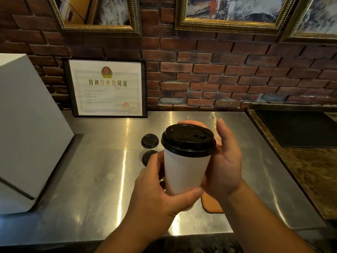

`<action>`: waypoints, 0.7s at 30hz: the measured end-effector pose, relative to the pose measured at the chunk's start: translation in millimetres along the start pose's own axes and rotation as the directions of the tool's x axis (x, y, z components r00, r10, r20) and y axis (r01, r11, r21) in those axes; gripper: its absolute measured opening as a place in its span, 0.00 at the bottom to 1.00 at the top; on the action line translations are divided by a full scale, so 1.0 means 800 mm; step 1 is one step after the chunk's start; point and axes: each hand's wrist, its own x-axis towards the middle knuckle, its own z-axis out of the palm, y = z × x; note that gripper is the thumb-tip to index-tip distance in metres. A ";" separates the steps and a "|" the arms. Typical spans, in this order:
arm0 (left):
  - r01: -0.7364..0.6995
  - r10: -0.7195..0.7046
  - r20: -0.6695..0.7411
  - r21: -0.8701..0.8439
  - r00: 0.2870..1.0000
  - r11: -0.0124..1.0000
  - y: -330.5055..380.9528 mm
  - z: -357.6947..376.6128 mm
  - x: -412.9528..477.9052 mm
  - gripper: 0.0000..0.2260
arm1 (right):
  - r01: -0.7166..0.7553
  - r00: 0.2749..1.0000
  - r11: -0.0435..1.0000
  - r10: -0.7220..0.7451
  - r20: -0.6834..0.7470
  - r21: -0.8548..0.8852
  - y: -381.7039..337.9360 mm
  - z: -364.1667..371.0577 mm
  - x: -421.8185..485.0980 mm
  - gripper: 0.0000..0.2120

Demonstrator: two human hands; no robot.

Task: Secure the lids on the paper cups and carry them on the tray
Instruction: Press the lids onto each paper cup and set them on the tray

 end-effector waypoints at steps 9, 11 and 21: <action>-0.026 0.026 0.027 -0.025 0.999 0.999 0.004 -0.001 -0.002 0.39 | -0.061 0.997 0.997 0.059 0.042 0.048 0.001 0.004 0.002 0.40; -0.033 0.034 0.025 -0.031 0.999 0.999 0.005 0.001 -0.002 0.39 | -0.068 0.997 0.996 0.066 0.039 0.063 0.001 0.005 0.001 0.40; -0.076 0.076 -0.040 -0.017 0.996 0.997 0.013 0.012 0.003 0.40 | 0.159 0.977 0.978 -0.175 -0.119 -0.133 -0.016 0.005 -0.014 0.39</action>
